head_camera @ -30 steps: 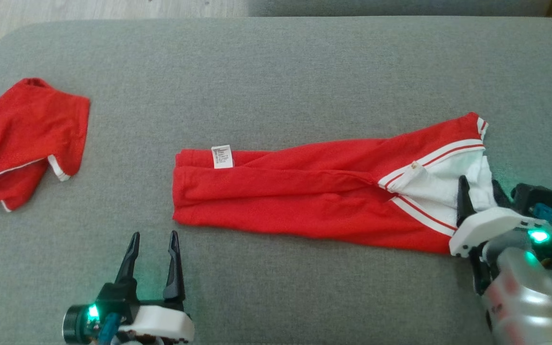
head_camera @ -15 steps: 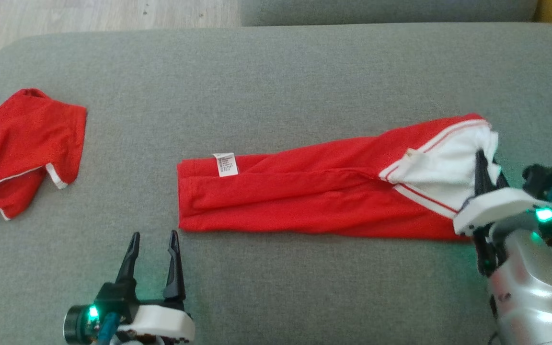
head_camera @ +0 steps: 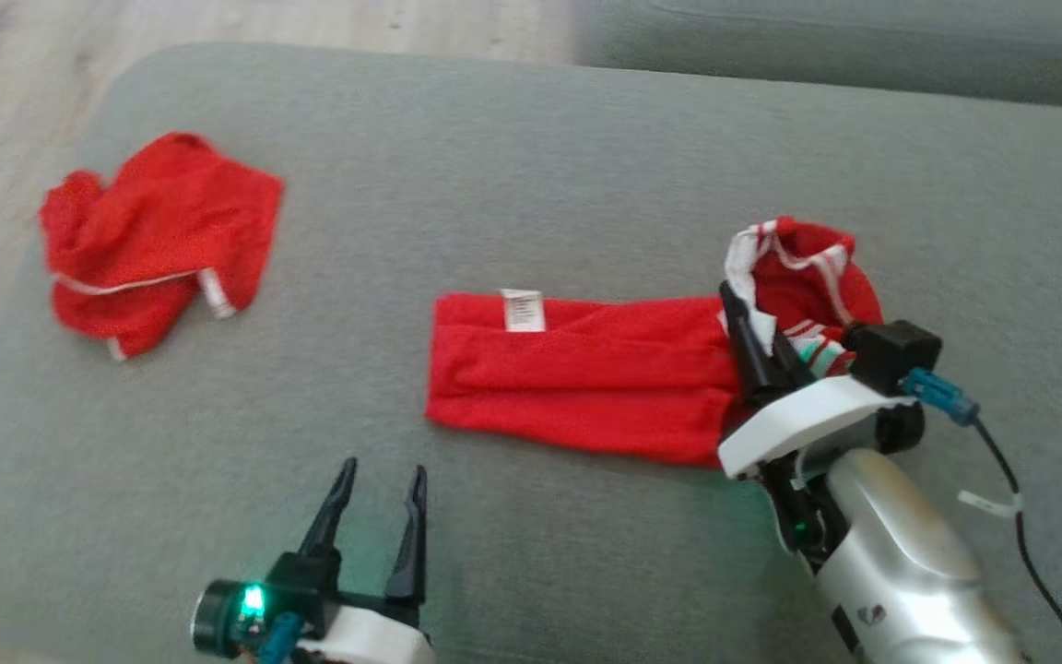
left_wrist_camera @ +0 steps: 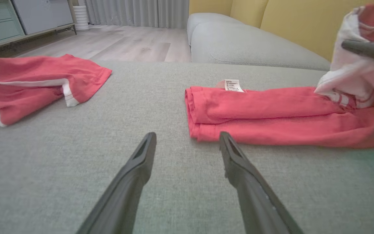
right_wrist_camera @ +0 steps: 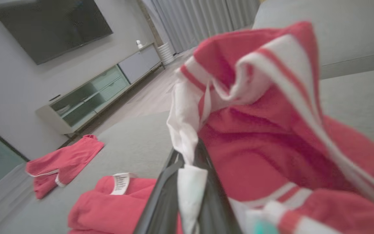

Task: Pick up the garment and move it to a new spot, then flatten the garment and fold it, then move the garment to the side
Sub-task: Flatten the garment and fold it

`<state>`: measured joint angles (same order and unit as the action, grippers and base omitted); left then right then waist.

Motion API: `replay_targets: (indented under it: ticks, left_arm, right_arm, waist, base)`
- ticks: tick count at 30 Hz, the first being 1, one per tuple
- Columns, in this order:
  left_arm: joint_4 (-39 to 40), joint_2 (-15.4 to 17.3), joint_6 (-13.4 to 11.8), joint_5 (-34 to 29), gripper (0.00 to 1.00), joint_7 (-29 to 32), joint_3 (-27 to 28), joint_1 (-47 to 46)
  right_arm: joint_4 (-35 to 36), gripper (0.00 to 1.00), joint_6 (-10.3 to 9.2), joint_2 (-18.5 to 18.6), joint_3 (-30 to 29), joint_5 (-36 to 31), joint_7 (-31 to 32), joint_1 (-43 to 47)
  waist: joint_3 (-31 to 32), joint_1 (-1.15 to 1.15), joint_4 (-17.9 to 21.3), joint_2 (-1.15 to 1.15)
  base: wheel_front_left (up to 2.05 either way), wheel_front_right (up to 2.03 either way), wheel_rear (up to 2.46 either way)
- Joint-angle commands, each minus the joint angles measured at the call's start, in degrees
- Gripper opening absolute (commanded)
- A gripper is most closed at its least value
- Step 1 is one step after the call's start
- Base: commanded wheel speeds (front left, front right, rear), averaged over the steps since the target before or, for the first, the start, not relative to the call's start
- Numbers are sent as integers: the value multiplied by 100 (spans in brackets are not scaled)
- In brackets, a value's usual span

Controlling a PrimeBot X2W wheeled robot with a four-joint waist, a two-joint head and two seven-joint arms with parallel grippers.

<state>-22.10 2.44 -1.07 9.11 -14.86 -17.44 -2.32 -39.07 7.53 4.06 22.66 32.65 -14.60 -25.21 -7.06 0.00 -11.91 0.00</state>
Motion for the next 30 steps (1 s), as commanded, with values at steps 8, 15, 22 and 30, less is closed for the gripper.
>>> replay_targets:
  ticks: [8, 15, 22, 30]
  left_arm:
    - [80, 43, 40, 13, 100, -14, -221, -99]
    - [78, 43, 32, 46, 100, -14, -380, -81]
    - [76, 43, -35, 76, 100, -14, -356, -51]
    - [161, 43, -58, -7, 100, -14, -44, -162]
  right_arm:
    - [-67, 0, -4, -113, 664, 580, -6, -293]
    - [-310, 0, -4, -116, 1047, 903, -19, -475]
    - [-246, 100, -4, -117, 1438, 1231, -36, -698]
    - [269, 100, -4, -116, 200, 6, -39, -375]
  waist:
    - [96, 0, -1282, 0]
    - [123, 0, -1720, 0]
    - [166, 0, -1635, 0]
    - [298, 0, -873, 0]
  base:
    - [0, 0, 0]
    - [0, 0, 0]
    - [0, 0, 0]
    - [0, 0, 0]
